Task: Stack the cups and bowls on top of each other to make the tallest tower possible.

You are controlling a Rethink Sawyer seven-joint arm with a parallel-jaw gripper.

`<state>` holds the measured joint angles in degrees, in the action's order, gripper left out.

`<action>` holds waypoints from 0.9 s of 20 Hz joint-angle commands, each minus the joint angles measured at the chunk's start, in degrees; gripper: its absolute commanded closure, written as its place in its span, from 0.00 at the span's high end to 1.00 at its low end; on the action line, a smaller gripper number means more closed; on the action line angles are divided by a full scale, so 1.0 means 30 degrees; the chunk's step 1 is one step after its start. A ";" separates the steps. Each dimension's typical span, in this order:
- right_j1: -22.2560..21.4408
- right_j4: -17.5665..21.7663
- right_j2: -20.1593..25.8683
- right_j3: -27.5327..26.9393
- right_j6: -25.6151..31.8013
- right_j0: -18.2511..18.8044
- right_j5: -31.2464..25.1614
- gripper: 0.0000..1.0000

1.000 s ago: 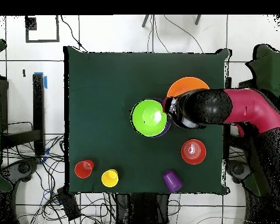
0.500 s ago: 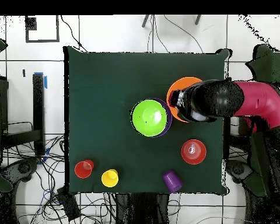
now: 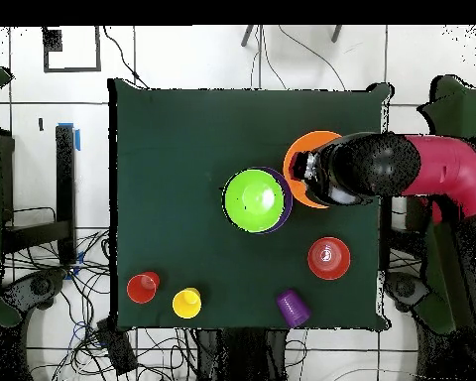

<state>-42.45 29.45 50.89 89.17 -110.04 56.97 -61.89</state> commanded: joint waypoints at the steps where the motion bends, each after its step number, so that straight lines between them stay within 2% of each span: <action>1: 0.0303 0.0437 -0.0190 0.0583 0.4811 -0.0109 -0.1126 1.00; 13: 0.0693 0.1428 -0.0482 0.2411 0.4206 0.1031 0.1657 1.00; 18: 0.1253 0.1830 -0.0553 0.2326 0.4268 0.1156 0.2198 1.00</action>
<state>-42.19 29.77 50.79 92.01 -110.04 60.83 -59.29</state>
